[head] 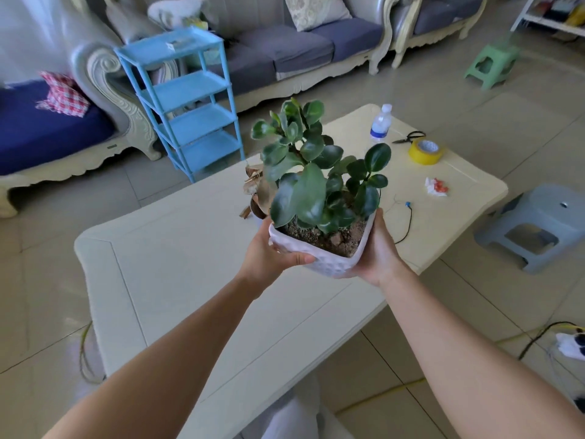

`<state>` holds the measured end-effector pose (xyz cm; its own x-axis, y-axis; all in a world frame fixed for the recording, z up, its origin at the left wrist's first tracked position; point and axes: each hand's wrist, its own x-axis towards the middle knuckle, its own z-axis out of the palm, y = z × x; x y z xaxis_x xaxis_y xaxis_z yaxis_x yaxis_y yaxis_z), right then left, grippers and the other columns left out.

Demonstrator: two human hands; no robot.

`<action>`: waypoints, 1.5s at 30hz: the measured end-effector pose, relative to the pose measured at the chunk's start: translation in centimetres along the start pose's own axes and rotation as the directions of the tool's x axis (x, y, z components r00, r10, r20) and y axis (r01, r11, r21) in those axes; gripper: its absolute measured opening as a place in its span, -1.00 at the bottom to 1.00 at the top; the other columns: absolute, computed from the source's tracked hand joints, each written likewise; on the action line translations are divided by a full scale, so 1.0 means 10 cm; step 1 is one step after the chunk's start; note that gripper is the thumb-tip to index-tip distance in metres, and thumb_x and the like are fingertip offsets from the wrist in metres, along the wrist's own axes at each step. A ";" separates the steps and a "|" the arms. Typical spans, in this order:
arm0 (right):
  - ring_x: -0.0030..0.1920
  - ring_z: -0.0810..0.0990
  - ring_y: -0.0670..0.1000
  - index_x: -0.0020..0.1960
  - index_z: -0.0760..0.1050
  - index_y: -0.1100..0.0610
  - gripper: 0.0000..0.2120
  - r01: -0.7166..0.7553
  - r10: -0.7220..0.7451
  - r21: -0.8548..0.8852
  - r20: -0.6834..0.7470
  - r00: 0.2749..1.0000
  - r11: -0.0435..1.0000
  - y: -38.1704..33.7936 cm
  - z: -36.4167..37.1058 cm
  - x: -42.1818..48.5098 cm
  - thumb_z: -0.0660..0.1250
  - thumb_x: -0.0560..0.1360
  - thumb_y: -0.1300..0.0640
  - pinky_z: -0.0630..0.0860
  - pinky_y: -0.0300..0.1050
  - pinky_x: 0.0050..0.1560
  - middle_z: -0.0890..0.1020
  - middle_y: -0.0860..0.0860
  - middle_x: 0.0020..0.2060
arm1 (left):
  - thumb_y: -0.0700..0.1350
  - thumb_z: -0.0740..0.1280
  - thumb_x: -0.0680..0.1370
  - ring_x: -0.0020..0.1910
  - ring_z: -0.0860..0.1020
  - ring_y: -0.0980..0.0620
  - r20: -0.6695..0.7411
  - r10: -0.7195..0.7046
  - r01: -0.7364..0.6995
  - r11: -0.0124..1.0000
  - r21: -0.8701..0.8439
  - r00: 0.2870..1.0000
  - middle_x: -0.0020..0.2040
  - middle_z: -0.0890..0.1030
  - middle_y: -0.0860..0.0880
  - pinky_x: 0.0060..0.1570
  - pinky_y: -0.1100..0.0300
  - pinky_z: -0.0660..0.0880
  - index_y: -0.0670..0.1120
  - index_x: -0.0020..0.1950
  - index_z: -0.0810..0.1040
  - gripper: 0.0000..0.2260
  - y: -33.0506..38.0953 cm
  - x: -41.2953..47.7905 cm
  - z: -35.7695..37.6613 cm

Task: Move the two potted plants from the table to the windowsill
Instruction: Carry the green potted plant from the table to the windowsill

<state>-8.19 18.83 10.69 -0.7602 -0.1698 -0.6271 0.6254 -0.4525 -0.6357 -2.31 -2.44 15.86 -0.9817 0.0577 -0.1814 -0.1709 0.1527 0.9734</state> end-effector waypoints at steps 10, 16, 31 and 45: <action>0.43 0.31 -0.05 0.33 0.16 -0.40 -0.09 0.286 -0.120 -0.372 0.410 0.904 0.883 -0.71 0.84 -1.53 0.45 0.05 -0.42 0.39 0.53 0.12 0.35 -0.30 0.39 | -0.06 0.60 0.13 0.17 0.56 -0.02 -0.006 0.081 -0.081 0.993 -0.084 0.997 0.21 0.58 -0.04 0.01 0.07 0.59 -0.04 0.35 0.34 -0.16 1.24 -0.48 -0.53; 0.50 0.17 -0.04 0.41 -0.23 -0.43 0.31 0.416 -0.129 -0.560 0.479 0.868 0.717 -0.95 1.14 -1.98 0.64 0.02 -0.03 0.51 0.29 0.05 0.04 -0.36 0.49 | -0.04 0.59 0.14 0.15 0.55 -0.04 -0.024 0.111 -0.113 0.985 -0.131 0.994 0.20 0.56 -0.10 -0.05 0.04 0.61 -0.07 0.36 0.31 -0.15 1.78 -0.80 -0.70; 0.05 0.41 -0.54 0.47 -0.14 -0.22 0.26 0.725 -0.410 -0.553 0.598 0.689 0.412 -0.92 1.94 -2.42 0.60 0.13 0.40 0.49 -0.48 -0.08 0.21 -0.49 0.23 | -0.20 0.57 0.21 -0.10 0.56 0.03 -0.202 0.193 -0.218 0.970 -0.109 0.960 -0.07 0.60 0.00 -0.13 0.09 0.53 0.04 0.05 0.44 -0.49 2.28 -1.47 -1.22; 0.31 0.48 0.00 0.39 0.05 -0.24 0.13 0.758 -0.324 -0.473 0.704 0.632 0.450 -0.35 3.05 -2.78 0.58 0.11 0.41 0.57 0.01 0.17 0.40 -0.19 0.26 | -0.39 0.51 0.24 -0.19 0.66 0.11 -0.429 0.282 -0.327 0.945 -0.033 0.858 -0.11 0.65 0.03 -0.20 0.17 0.62 0.00 -0.01 0.52 -0.55 2.23 -2.30 -2.21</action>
<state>5.40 -1.52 44.10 -0.8067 -0.5772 0.1265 -0.2116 0.0822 -0.9739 14.63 -22.20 44.81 -0.9266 -0.3309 0.1786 0.1564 0.0927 0.9833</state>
